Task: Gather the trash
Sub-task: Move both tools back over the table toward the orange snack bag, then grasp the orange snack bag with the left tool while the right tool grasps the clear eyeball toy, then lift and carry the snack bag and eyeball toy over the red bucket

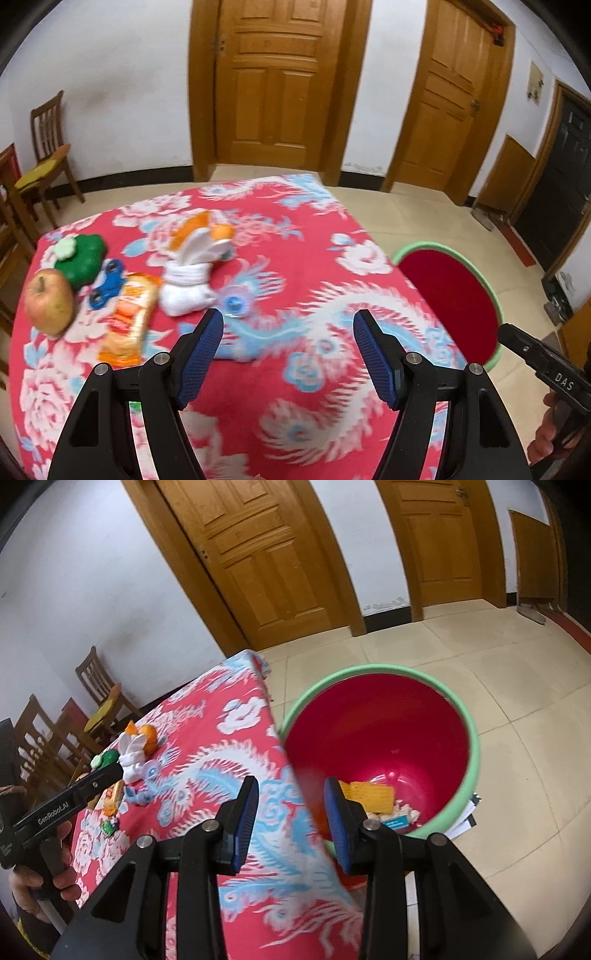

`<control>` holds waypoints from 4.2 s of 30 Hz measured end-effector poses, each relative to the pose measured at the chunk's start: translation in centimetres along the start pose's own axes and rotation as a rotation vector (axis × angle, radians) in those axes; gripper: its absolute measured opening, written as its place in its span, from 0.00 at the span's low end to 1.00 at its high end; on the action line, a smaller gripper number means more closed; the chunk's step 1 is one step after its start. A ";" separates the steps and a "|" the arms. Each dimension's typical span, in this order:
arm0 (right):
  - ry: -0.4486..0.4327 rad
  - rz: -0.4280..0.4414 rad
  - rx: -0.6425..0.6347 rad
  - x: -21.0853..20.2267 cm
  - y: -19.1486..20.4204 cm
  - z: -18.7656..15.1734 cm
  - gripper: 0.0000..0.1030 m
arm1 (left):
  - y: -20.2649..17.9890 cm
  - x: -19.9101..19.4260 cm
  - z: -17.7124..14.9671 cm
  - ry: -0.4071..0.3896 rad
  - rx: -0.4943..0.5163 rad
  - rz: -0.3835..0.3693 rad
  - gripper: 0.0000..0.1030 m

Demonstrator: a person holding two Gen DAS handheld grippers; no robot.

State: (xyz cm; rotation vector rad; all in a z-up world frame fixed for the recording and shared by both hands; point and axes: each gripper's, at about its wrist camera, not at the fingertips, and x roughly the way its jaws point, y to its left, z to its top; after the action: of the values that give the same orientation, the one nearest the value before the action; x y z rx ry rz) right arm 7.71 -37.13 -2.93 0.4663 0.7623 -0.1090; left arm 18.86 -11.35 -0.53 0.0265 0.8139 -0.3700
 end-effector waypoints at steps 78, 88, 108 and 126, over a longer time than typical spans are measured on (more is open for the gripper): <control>0.235 0.081 -0.480 18.5 22.7 -0.9 0.43 | 16.1 5.4 -2.1 0.041 -0.251 0.083 0.42; 0.178 0.110 -0.443 14.8 20.9 0.0 0.39 | 15.6 4.2 -1.7 0.005 -0.248 0.056 0.42; 0.058 0.118 -0.264 4.5 12.9 1.1 0.39 | 8.0 -2.0 -0.3 -0.070 -0.080 -0.002 0.42; -0.013 0.013 -0.099 -0.5 2.9 1.5 0.39 | -0.8 -3.1 -0.7 -0.033 0.014 -0.119 0.42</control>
State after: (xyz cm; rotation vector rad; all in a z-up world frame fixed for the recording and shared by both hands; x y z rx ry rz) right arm 9.05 -35.31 -0.55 0.3760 0.7479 -0.0614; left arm 16.22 -10.99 1.30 -0.0152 0.7823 -0.4868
